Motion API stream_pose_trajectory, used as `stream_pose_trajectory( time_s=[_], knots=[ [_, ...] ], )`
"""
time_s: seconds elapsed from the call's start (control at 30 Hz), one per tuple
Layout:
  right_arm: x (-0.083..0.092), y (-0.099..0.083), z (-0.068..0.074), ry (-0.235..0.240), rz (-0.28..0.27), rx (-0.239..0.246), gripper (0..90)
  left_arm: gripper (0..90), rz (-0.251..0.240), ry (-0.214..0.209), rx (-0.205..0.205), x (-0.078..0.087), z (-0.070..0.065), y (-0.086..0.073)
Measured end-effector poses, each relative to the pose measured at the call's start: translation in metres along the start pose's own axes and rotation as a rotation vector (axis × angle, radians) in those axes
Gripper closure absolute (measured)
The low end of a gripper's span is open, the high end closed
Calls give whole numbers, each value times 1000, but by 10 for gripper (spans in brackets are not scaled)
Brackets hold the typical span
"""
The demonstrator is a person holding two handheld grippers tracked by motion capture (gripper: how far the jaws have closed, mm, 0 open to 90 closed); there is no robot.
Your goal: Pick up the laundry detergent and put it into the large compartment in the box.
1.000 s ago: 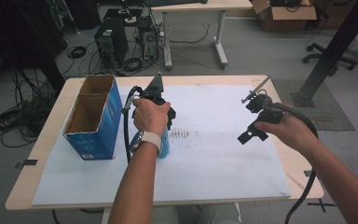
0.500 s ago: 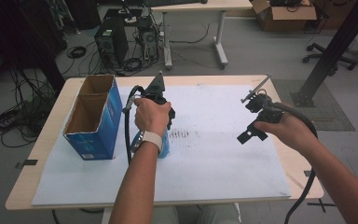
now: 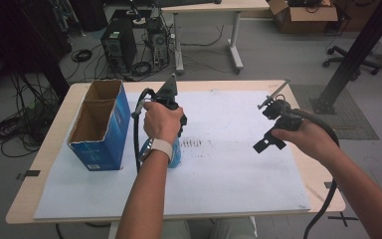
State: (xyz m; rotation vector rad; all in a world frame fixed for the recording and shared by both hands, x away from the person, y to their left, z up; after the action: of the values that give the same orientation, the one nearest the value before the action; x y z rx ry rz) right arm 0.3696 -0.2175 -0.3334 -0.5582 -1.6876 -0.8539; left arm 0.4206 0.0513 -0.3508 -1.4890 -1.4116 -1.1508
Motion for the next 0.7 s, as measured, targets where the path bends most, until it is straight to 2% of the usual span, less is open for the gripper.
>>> stream_pose_trajectory(
  time_s=[0.07, 0.3, 0.57, 0.7],
  knots=[
    [0, 0, 0, 0, 0, 0, 63, 376, -3, 0, -2, 3, -1, 0],
    [1, -2, 0, -1, 0, 0, 64, 376, -12, 3, -20, 29, -7, 0],
    [2, -2, -1, -2, -2, 0, 64, 377, -4, 16, -45, 67, -9, 0],
    [2, -2, 0, -1, 1, -1, 64, 377, 0, 8, -49, 87, -9, -2]
  ],
)
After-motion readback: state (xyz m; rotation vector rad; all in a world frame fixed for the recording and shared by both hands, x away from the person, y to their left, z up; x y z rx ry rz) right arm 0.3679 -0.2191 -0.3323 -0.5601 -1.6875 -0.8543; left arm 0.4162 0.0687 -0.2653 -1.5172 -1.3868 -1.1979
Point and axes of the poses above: each handheld gripper's, and its own axes: x roughly backward along the jaws, y roughly out of its top, z roughly to its left, the point moved 8 cm from there along -x, roughly forward along the jaws, and after that the axes turned 13 degrees about -y, right-handed, at the moved point
